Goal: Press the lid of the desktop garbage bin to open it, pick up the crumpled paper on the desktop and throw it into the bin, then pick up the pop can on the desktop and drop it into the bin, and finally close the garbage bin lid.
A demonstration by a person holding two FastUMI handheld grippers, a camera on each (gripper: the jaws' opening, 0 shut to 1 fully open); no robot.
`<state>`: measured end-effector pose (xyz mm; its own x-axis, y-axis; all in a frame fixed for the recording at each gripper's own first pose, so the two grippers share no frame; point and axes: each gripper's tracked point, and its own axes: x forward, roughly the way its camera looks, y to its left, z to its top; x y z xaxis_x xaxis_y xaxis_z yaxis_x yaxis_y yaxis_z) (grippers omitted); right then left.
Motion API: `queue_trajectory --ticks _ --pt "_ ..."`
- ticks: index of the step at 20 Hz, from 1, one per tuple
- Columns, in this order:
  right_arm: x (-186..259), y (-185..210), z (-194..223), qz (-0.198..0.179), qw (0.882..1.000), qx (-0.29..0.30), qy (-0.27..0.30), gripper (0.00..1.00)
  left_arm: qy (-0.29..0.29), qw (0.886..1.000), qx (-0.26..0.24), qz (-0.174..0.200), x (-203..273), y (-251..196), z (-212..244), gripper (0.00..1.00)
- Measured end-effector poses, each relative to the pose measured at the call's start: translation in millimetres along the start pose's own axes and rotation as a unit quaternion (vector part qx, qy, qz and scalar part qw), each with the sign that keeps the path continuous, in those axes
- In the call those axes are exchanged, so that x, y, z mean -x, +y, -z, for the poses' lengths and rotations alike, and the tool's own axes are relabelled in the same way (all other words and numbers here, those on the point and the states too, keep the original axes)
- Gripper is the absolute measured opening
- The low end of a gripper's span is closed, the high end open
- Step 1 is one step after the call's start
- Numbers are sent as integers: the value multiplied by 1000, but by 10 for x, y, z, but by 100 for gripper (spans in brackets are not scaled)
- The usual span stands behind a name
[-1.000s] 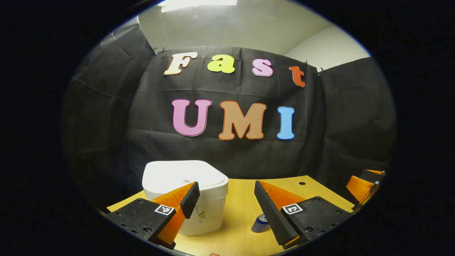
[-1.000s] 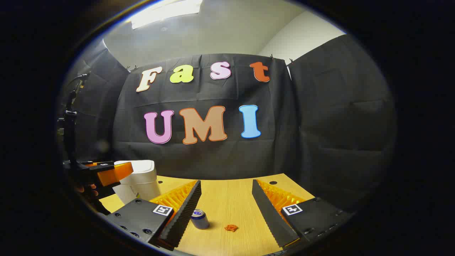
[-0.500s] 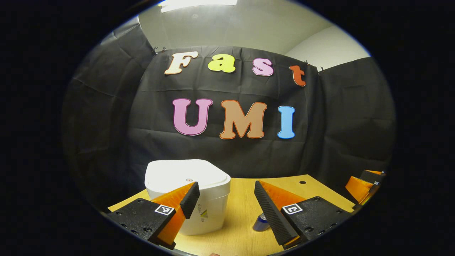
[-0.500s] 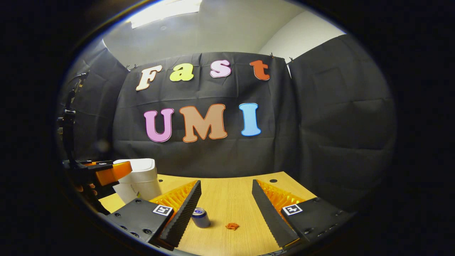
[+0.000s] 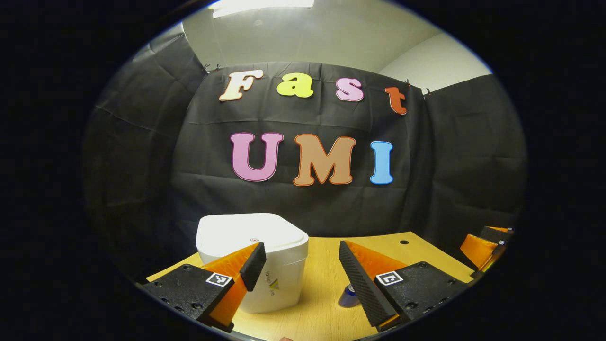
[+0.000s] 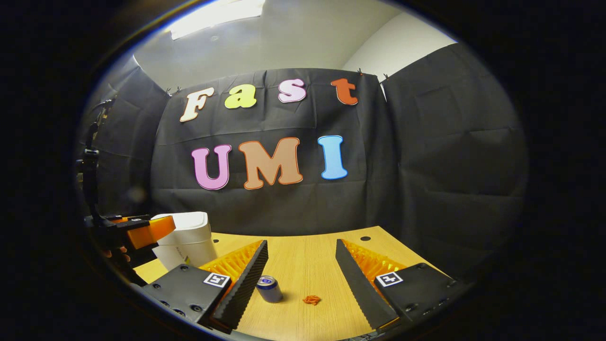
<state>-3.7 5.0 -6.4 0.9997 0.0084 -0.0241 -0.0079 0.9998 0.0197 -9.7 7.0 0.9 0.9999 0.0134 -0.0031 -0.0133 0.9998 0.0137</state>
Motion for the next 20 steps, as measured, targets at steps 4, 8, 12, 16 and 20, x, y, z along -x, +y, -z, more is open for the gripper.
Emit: queue_trajectory --ticks 4,8,12,16,20 --pt "4 20 0 -4 1000 4 -4 96 1 1000 1 -3 32 7 7 94" --pt "-16 85 60 -13 1000 -1 1 96 -1 1000 -5 -9 58 47 -18 94" --pt "-34 117 75 -22 1000 -1 6 96 -2 1000 -7 -19 81 89 -10 94" --pt "-38 114 82 -25 1000 0 8 96 -6 999 -5 -31 99 153 -26 94" --pt "-27 109 112 -25 1000 2 14 96 -10 999 -13 -41 83 218 -43 94"
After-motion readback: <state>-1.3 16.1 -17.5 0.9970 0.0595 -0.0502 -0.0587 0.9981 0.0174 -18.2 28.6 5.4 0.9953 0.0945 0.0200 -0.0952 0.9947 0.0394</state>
